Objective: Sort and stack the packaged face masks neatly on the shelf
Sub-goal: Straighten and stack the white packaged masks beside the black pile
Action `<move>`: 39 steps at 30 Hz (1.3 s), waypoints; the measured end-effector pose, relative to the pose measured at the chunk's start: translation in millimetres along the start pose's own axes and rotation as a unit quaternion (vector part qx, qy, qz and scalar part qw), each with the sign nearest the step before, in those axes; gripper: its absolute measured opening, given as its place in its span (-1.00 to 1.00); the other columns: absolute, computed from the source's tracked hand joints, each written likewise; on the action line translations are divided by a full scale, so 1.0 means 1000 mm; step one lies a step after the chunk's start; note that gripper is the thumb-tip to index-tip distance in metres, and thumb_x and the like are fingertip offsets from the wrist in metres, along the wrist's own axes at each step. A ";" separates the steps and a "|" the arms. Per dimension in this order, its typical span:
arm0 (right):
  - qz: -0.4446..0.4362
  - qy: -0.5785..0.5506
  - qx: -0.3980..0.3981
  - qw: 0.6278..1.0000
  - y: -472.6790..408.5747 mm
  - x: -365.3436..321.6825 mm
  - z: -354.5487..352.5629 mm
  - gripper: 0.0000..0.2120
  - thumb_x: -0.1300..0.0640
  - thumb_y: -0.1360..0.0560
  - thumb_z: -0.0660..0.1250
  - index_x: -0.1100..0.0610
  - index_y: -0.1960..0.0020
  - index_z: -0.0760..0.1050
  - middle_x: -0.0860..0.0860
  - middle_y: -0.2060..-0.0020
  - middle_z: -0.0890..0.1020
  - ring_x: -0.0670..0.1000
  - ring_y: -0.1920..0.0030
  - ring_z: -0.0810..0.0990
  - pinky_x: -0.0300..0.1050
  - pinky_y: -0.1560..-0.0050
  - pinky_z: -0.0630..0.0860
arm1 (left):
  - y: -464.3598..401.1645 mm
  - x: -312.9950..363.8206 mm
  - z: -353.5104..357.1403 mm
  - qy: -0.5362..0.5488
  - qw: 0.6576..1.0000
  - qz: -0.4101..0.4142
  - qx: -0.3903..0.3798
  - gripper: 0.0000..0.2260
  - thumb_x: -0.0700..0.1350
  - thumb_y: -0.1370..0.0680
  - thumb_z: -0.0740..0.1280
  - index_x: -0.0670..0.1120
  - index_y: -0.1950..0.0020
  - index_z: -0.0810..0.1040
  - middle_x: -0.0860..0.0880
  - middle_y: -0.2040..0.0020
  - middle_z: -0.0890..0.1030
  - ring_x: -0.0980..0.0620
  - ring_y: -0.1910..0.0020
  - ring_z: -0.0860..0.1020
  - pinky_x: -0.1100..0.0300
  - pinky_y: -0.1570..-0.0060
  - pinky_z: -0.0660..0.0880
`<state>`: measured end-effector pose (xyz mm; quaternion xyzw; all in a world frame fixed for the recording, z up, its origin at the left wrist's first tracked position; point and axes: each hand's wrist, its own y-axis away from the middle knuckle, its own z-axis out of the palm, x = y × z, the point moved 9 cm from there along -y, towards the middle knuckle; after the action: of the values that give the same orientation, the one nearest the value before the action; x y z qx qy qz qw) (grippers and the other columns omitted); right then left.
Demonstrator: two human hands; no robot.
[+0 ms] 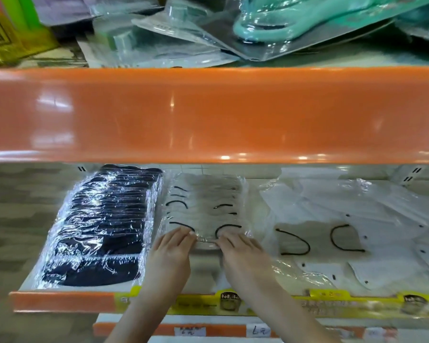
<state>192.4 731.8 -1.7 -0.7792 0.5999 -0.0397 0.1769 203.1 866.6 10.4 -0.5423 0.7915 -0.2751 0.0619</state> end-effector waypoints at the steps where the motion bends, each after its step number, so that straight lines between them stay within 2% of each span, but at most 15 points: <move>1: 0.009 0.004 -0.007 1.000 0.001 -0.001 0.004 -0.50 0.19 0.07 0.61 0.02 0.14 0.66 -0.06 0.09 0.65 0.00 0.14 0.65 -0.13 0.18 0.59 | 0.003 -0.001 0.004 -0.003 1.000 -0.001 -0.018 -0.71 -0.20 -0.39 0.19 -0.09 0.04 0.67 -0.03 -0.03 0.66 -0.07 -0.01 0.62 0.09 -0.05 0.45; 4: 0.017 0.009 -0.017 1.000 0.004 -0.007 0.008 -0.57 0.18 -0.02 0.59 0.06 0.12 0.65 0.00 0.04 0.64 0.05 0.10 0.64 -0.07 0.20 0.59 | 0.011 0.001 0.013 -0.027 0.997 -0.005 -0.073 -0.63 -0.21 -0.34 0.18 -0.11 -0.05 0.65 -0.05 -0.11 0.64 -0.09 -0.08 0.61 0.04 -0.03 0.55; 7: 0.009 0.032 0.020 0.999 0.007 -0.015 0.002 -0.81 0.09 -0.29 0.46 0.08 0.10 0.64 0.00 0.01 0.63 0.06 0.07 0.62 -0.09 0.18 0.53 | 0.019 0.009 0.019 -0.067 0.991 -0.017 -0.119 -0.56 -0.12 -0.35 0.09 -0.18 -0.05 0.65 -0.15 -0.11 0.64 -0.17 -0.07 0.62 -0.04 0.04 0.58; 8: 0.010 0.034 0.028 0.999 0.007 -0.018 -0.001 -0.82 0.04 -0.39 0.34 0.08 0.08 0.64 0.00 -0.01 0.63 0.05 0.04 0.62 -0.10 0.16 0.53 | 0.021 0.011 0.021 -0.079 0.987 -0.024 -0.135 -0.56 -0.09 -0.36 0.09 -0.20 -0.04 0.65 -0.19 -0.11 0.63 -0.20 -0.06 0.62 -0.07 0.06 0.58; 10: 0.019 0.029 0.017 0.999 0.006 -0.020 0.000 -0.65 -0.03 -0.47 0.13 0.09 0.02 0.63 -0.01 -0.06 0.61 0.04 -0.03 0.60 -0.09 0.13 0.53 | 0.022 0.011 0.027 -0.090 0.982 -0.044 -0.163 -0.56 -0.04 -0.40 0.11 -0.23 -0.06 0.64 -0.24 -0.11 0.62 -0.24 -0.06 0.62 -0.12 0.06 0.58; 13: 0.032 0.019 -0.003 0.999 0.005 -0.020 0.003 -0.58 -0.07 -0.48 0.07 0.11 -0.08 0.60 -0.01 -0.12 0.58 0.02 -0.11 0.58 -0.09 0.08 0.55 | 0.019 0.008 0.032 -0.090 0.977 -0.059 -0.183 -0.53 0.01 -0.43 0.10 -0.24 -0.09 0.62 -0.28 -0.12 0.61 -0.28 -0.06 0.61 -0.19 0.05 0.57; 16: 0.029 0.018 -0.013 0.999 0.004 -0.019 0.007 -0.66 -0.06 -0.45 0.28 0.11 -0.12 0.58 0.00 -0.16 0.57 0.03 -0.14 0.56 -0.09 0.06 0.55 | 0.015 0.005 0.036 -0.075 0.977 -0.059 -0.188 -0.53 0.04 -0.44 0.11 -0.25 -0.09 0.59 -0.29 -0.14 0.59 -0.30 -0.09 0.59 -0.21 0.03 0.56; 18: 0.036 0.010 -0.025 0.999 0.003 -0.018 0.011 -0.62 -0.04 -0.37 0.43 0.11 -0.13 0.58 0.00 -0.17 0.57 0.03 -0.15 0.56 -0.09 0.06 0.56 | 0.014 0.003 0.039 -0.068 0.978 -0.055 -0.187 -0.54 0.04 -0.45 0.11 -0.25 -0.10 0.57 -0.30 -0.15 0.58 -0.31 -0.11 0.58 -0.22 0.01 0.54; 24: 0.047 -0.003 -0.020 0.999 -0.001 -0.017 0.012 -0.55 -0.02 -0.28 0.52 0.11 -0.12 0.60 0.02 -0.14 0.59 0.03 -0.13 0.59 -0.09 0.05 0.56 | 0.007 0.000 0.038 -0.056 0.982 -0.060 -0.172 -0.57 -0.01 -0.48 0.10 -0.27 -0.06 0.60 -0.30 -0.14 0.59 -0.31 -0.10 0.58 -0.22 0.03 0.55; 27: 0.036 -0.020 -0.009 0.999 -0.002 -0.016 0.009 -0.63 -0.02 -0.34 0.43 0.09 -0.10 0.60 0.00 -0.14 0.59 0.01 -0.13 0.59 -0.11 0.05 0.56 | 0.006 0.000 0.038 -0.052 0.983 -0.064 -0.167 -0.58 -0.01 -0.46 0.11 -0.25 -0.07 0.60 -0.29 -0.14 0.59 -0.31 -0.10 0.58 -0.21 0.03 0.55; 30: 0.035 -0.060 0.000 0.998 -0.001 -0.008 -0.001 -0.64 -0.02 -0.44 0.13 0.05 -0.10 0.58 -0.05 -0.09 0.57 -0.03 -0.05 0.59 -0.13 0.14 0.56 | 0.003 0.012 0.031 -0.037 0.988 -0.054 -0.136 -0.61 -0.05 -0.41 0.12 -0.22 -0.02 0.61 -0.24 -0.09 0.62 -0.25 -0.08 0.60 -0.14 0.02 0.56; 31: 0.037 -0.070 0.006 0.997 0.000 -0.003 -0.005 -0.64 -0.01 -0.46 0.09 0.04 -0.10 0.57 -0.06 -0.06 0.57 -0.03 -0.01 0.59 -0.13 0.17 0.56 | 0.001 0.019 0.028 -0.025 0.991 -0.046 -0.121 -0.63 -0.06 -0.41 0.12 -0.21 -0.01 0.62 -0.20 -0.08 0.63 -0.22 -0.08 0.61 -0.09 0.01 0.56; 35: 0.056 -0.057 0.026 0.996 0.011 0.031 -0.026 -0.67 0.01 -0.47 0.06 0.02 -0.02 0.57 -0.09 0.00 0.59 -0.02 0.06 0.61 -0.12 0.24 0.57 | -0.010 0.058 0.027 0.026 0.996 -0.005 -0.090 -0.71 -0.11 -0.42 0.16 -0.12 0.02 0.61 -0.06 -0.01 0.63 -0.10 0.00 0.60 0.05 0.06 0.52; 39: 0.088 -0.035 0.034 0.995 0.031 0.080 -0.042 -0.65 0.02 -0.44 0.09 0.05 -0.05 0.59 -0.06 -0.02 0.60 0.02 0.02 0.61 -0.10 0.16 0.58 | -0.022 0.104 0.036 0.055 0.996 0.036 -0.065 -0.75 -0.15 -0.42 0.16 -0.14 0.10 0.63 -0.06 0.08 0.64 -0.09 0.12 0.61 0.07 0.15 0.53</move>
<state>174.1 639.8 15.2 -0.7177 0.6579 -0.0169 0.2274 193.7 754.7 12.5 -0.5007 0.8287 -0.2501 -0.0071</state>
